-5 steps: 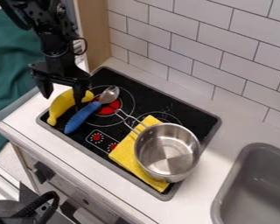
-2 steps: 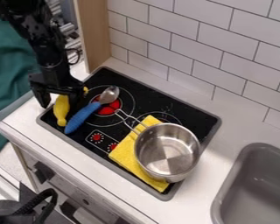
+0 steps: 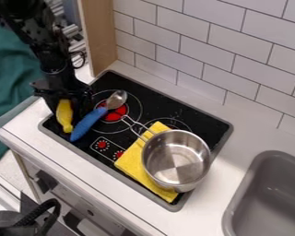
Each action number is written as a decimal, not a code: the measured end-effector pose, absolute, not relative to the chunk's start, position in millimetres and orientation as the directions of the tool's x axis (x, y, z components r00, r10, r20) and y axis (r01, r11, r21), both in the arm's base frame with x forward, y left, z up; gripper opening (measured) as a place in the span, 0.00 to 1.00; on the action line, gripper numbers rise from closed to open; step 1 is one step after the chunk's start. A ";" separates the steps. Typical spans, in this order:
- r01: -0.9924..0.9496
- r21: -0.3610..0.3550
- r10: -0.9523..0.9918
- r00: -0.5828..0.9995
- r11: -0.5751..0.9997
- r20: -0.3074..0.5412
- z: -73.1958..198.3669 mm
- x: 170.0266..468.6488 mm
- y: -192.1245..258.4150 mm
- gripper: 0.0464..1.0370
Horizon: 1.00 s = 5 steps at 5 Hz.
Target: Puts the yellow object in the silver plate
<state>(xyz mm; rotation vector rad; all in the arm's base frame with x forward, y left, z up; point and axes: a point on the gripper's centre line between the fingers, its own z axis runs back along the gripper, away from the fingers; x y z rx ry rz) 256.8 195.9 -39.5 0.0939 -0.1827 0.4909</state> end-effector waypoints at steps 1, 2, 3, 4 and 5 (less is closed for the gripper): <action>-0.498 0.031 0.472 0.839 0.867 0.272 -23.0 263.7 186.7 0.46; -0.467 0.052 0.414 0.826 0.883 0.381 16.4 282.3 172.8 0.46; -0.399 0.097 0.326 0.847 0.912 0.419 44.6 291.9 136.6 0.46; -0.362 0.065 0.302 0.852 0.930 0.428 43.2 283.5 98.9 0.46; -0.336 0.042 0.291 0.865 0.941 0.408 37.2 263.3 71.5 0.46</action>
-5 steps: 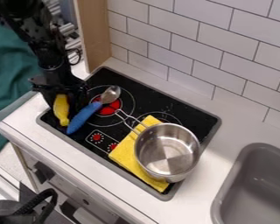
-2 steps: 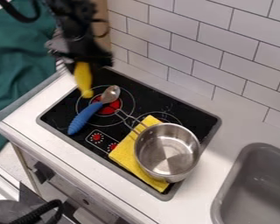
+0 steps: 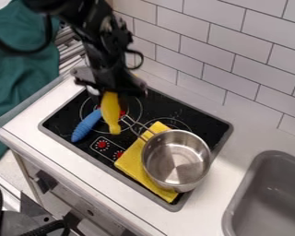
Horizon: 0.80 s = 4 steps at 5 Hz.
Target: Puts the yellow object in the silver plate
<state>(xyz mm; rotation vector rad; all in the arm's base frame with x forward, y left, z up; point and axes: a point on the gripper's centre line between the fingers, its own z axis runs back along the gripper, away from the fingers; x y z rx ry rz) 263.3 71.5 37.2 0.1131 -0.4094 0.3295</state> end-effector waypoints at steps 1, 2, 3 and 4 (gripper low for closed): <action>-0.289 0.024 0.260 0.891 0.957 0.373 31.3 241.9 48.1 0.46; -0.162 0.028 0.140 0.918 0.986 0.370 33.6 237.3 26.5 0.46; -0.039 0.074 0.010 0.933 0.997 0.360 39.4 242.7 -1.5 0.46; 0.033 0.084 -0.058 0.946 0.996 0.319 32.4 251.5 -22.5 0.46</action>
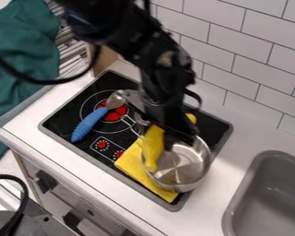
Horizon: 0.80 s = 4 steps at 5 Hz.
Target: Puts the yellow object in the silver plate
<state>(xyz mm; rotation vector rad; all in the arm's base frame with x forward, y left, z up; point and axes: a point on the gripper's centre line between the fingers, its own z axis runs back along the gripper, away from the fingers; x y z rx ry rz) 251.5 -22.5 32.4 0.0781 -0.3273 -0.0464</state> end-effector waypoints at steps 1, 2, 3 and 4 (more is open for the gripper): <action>0.045 0.067 -0.062 0.954 0.997 0.294 22.5 258.6 -32.0 0.46; 0.046 0.030 -0.053 0.958 0.998 0.281 10.7 259.9 -37.2 0.46; 0.031 -0.012 -0.026 0.963 0.999 0.269 -1.9 258.0 -35.5 0.53; -0.019 -0.044 0.030 0.963 0.999 0.268 -6.9 253.4 -28.9 0.84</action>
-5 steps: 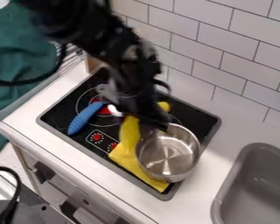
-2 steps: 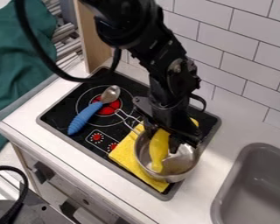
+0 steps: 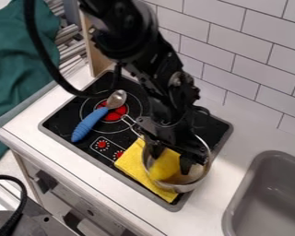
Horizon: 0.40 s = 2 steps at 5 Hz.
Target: Puts the yellow object in the silver plate
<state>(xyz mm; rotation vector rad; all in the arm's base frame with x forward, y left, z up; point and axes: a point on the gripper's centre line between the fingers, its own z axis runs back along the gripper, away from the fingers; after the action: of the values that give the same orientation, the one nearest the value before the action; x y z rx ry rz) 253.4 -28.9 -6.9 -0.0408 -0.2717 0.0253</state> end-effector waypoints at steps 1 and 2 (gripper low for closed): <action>-0.031 -0.044 0.042 0.963 0.999 0.265 -7.4 251.6 -25.1 0.99; -0.040 -0.029 0.047 0.953 0.999 0.298 8.1 254.1 -20.6 0.97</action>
<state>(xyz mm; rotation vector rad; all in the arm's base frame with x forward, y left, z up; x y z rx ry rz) 254.1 -20.6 8.1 -0.0229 -0.3032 0.0444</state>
